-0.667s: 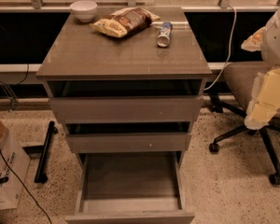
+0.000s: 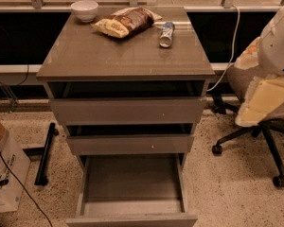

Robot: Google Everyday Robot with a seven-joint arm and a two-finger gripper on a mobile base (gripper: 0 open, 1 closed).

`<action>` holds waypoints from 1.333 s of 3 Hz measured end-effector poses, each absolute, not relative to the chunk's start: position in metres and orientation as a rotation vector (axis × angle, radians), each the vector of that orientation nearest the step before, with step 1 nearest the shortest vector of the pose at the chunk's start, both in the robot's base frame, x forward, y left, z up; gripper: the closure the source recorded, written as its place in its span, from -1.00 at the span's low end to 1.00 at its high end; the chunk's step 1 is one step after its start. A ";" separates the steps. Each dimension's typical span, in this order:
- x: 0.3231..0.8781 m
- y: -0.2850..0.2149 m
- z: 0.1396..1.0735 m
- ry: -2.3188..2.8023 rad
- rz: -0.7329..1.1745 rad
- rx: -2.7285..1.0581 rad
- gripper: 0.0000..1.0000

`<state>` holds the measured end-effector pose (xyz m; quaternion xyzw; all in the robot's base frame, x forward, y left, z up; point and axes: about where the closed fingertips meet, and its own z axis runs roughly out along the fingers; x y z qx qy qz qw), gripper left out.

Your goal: Close bottom drawer

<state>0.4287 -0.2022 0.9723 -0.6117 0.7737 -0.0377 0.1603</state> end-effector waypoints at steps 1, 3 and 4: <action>0.423 -0.178 0.949 2.184 -0.091 -1.768 -0.01; 0.424 -0.144 0.872 2.123 0.026 -1.815 0.92; 0.429 -0.140 0.831 2.115 0.087 -1.814 1.00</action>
Offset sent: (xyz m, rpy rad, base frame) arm -0.0070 0.0691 -0.1138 0.1223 0.0037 0.1122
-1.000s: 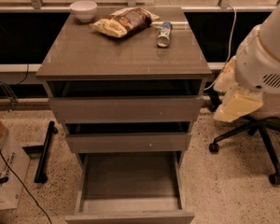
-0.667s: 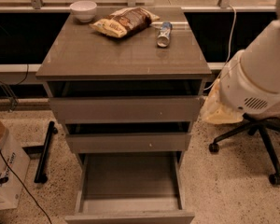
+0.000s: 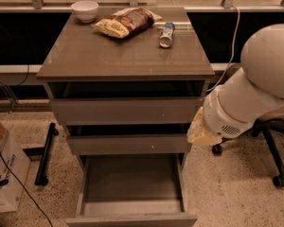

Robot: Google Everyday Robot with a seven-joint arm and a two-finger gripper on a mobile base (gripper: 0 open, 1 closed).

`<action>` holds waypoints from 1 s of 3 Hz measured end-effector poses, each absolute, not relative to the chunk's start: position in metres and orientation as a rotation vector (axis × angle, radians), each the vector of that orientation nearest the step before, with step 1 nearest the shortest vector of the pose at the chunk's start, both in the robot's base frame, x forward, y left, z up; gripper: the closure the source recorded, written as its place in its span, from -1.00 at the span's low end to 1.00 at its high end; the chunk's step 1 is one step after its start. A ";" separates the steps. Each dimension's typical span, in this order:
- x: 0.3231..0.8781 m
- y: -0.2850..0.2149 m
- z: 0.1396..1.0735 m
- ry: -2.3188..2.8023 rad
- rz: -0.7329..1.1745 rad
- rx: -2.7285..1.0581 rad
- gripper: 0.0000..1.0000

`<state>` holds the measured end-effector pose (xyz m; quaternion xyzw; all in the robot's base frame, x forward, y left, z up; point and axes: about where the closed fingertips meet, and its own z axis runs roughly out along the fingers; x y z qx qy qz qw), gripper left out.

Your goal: Close bottom drawer

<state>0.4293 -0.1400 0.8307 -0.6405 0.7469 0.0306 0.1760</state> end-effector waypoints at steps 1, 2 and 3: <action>0.441 -0.144 0.788 2.119 0.150 -1.795 1.00; 0.459 -0.149 0.739 2.129 0.234 -1.802 1.00; 0.459 -0.149 0.739 2.129 0.234 -1.802 1.00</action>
Offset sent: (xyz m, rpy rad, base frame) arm 0.0511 -0.0178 -0.1355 0.1043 0.1140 0.0114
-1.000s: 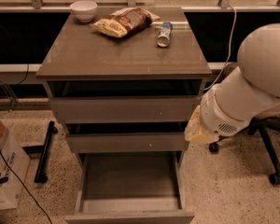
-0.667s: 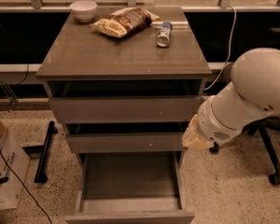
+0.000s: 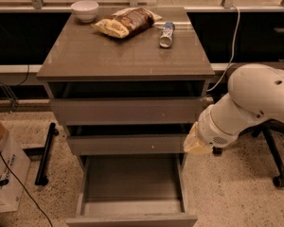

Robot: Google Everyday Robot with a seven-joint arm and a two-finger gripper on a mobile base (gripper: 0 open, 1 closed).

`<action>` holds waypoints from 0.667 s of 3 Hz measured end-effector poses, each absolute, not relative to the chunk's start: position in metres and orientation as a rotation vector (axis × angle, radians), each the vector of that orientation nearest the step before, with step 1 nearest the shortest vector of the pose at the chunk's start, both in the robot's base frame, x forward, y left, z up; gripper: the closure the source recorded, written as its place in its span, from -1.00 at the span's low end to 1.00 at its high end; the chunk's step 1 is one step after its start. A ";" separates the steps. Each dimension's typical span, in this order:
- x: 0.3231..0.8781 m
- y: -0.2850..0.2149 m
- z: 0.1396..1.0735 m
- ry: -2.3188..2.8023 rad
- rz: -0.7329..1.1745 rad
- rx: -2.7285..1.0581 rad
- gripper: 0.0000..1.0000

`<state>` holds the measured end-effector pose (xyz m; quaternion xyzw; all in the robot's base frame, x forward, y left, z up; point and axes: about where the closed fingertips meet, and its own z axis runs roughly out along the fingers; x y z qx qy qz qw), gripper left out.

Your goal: Close bottom drawer

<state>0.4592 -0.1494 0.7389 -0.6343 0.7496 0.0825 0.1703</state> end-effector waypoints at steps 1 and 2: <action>0.460 -0.150 0.713 2.162 0.231 -1.789 1.00; 0.459 -0.156 0.670 2.185 0.258 -1.774 1.00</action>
Offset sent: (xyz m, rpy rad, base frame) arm 0.0008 -0.0143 -0.1248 0.0135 0.0667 -0.0523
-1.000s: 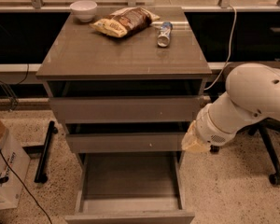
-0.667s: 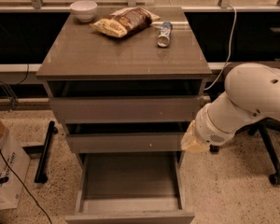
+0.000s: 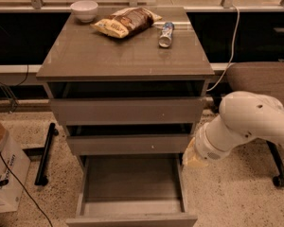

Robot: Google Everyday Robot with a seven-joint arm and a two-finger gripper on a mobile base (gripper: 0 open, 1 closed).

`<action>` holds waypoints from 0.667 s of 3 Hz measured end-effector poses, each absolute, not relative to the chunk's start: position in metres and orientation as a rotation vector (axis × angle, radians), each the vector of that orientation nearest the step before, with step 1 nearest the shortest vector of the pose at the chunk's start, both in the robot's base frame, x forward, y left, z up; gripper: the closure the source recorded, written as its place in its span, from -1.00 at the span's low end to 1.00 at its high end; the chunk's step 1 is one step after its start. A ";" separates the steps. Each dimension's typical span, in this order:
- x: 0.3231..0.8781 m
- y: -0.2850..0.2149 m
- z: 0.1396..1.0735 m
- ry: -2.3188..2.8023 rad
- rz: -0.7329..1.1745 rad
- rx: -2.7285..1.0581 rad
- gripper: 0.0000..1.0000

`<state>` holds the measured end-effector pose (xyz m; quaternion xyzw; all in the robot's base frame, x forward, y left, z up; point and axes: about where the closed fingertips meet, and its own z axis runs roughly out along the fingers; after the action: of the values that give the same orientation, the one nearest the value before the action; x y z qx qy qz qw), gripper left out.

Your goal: Close bottom drawer

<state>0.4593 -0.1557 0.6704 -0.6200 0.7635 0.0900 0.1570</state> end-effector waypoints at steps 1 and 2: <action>0.455 -0.172 0.614 2.229 0.320 -1.740 1.00; 0.450 -0.182 0.581 2.263 0.378 -1.706 1.00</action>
Offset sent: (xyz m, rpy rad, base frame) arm -0.0123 -0.0397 -0.1281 0.0777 0.1311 -0.0868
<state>0.4504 -0.1820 0.5807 -0.5907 0.7836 0.1309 0.1407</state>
